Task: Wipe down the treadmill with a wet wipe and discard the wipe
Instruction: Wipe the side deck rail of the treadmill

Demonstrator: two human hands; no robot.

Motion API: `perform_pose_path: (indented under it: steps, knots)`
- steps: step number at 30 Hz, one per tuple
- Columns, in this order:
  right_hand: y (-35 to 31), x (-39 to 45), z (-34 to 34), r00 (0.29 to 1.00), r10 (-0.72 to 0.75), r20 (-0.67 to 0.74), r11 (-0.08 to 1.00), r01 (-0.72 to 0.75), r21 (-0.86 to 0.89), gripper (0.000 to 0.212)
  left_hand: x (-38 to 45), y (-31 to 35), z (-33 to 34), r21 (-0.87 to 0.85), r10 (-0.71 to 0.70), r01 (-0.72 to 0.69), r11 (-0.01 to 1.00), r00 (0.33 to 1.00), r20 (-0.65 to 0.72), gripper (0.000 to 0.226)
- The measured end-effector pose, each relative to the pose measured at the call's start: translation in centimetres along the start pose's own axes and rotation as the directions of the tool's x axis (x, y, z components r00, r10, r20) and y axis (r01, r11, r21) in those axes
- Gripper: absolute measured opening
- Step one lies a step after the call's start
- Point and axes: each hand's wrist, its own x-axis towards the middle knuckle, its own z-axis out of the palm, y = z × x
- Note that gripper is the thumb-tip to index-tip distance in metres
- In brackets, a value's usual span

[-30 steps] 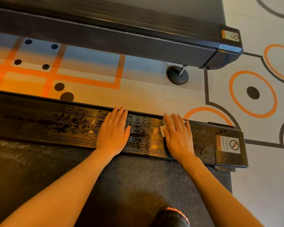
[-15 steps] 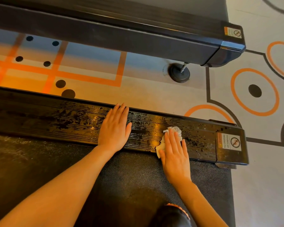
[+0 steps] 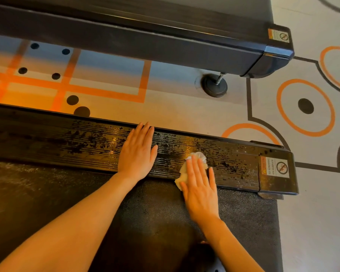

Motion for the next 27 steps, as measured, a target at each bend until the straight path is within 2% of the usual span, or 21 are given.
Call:
perform_pose_path:
  steps: [3,6,11,14,20,23,27]
  knots:
    - [2.3,-0.7,-0.2,0.999,0.041,0.017,0.999,-0.041,-0.004,0.065,0.0,-0.1,0.0,-0.009,0.002,-0.002,1.0,1.0,0.004,0.063]
    - [1.8,-0.5,-0.4,0.999,0.05,0.021,0.999,-0.05,0.015,0.064,0.0,-0.1,0.0,-0.01,0.001,-0.001,1.0,1.0,0.006,0.063]
    - [-2.6,1.4,-0.3,0.997,-0.07,0.029,0.998,0.07,0.003,0.066,0.0,0.0,0.1,-0.017,-0.003,0.003,1.0,1.0,-0.001,0.062]
    - [-3.0,2.1,-0.2,0.995,-0.087,0.047,0.996,0.088,-0.014,0.068,0.0,0.0,0.1,-0.017,0.002,-0.002,1.0,1.0,-0.006,0.061]
    - [2.1,0.1,-0.6,0.999,-0.001,0.05,1.0,0.0,0.015,0.068,0.1,0.1,0.2,-0.001,-0.009,0.009,1.0,1.0,0.015,0.064]
    - [4.6,-0.5,-0.8,0.997,0.021,0.08,0.999,-0.024,0.04,0.069,0.3,1.0,0.3,-0.058,-0.043,0.043,0.997,0.999,0.002,0.064]
    - [5.2,1.7,-1.5,0.994,0.0,0.107,0.993,-0.012,0.114,0.072,0.7,3.6,0.6,-0.103,0.072,-0.068,0.992,0.997,0.029,0.063]
